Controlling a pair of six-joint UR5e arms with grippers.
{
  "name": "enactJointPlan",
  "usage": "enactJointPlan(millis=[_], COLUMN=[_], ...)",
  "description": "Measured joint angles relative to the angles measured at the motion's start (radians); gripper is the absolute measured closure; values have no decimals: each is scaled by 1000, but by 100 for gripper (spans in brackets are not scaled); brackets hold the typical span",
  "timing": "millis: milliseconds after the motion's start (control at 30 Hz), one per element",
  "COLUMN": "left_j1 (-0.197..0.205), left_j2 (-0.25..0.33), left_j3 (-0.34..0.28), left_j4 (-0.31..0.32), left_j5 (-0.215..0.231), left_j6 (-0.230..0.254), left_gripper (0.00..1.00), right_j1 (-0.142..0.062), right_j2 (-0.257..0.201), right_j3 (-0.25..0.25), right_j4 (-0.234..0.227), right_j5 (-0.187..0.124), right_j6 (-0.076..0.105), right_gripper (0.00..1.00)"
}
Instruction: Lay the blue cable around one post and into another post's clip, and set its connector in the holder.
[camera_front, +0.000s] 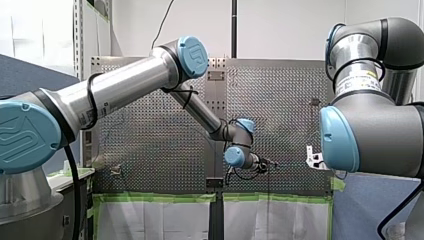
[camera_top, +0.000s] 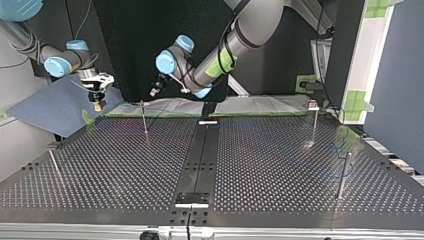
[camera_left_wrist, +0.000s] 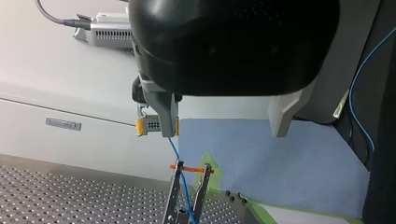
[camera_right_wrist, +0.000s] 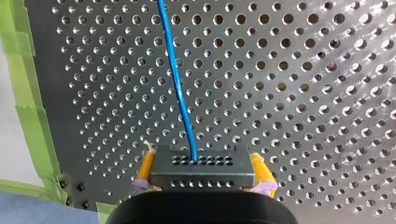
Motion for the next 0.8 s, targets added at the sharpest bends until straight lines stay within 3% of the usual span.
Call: enactJointPlan(millis=[433,800], left_j1=[-11,-14], left_j2=[-1,-1], left_j3=[0,0], left_j4=[0,-2], left_j5=[-42,-47], left_j6=[-38,-56], left_gripper=[0,0], right_j1=[3,6], right_j2=[0,1], right_j3=[0,0], right_j4=[-7,-5], right_j5=[-6,-6], right_j6=[10,11], right_gripper=[100,100])
